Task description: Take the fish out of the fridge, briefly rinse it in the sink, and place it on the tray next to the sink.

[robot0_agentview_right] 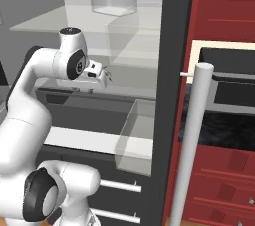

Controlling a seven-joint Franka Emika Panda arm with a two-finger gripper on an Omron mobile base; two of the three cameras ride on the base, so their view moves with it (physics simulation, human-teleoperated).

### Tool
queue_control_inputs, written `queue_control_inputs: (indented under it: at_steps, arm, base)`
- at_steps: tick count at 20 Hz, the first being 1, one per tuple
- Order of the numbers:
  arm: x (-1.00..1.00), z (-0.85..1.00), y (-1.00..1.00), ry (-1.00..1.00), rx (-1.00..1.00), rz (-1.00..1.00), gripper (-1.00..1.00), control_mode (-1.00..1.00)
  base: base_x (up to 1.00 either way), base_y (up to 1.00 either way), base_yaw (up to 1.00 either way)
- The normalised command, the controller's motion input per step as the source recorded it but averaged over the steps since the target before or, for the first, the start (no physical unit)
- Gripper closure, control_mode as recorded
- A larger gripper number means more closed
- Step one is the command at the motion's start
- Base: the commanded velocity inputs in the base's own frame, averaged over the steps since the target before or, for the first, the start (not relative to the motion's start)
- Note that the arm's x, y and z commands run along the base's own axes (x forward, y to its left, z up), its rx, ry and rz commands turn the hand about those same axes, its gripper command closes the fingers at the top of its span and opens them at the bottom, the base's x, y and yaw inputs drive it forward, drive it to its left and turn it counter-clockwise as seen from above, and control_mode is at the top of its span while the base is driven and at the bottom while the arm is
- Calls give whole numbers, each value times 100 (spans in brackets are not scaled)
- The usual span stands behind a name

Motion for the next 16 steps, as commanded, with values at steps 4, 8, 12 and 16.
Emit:
queue_control_inputs:
  at_steps: [4,8,12,16]
  arm:
    - [-12,0,0,-1,0,0,-100,-100]
    - [-12,0,-2,-9,0,0,-100,-100]
    - [-11,0,0,-3,0,0,-100,-100]
    - [-53,5,-4,-22,1,0,-100,-100]
  base:
    - [0,0,0]
    - [0,0,0]
    - [0,0,0]
    - [0,0,0]
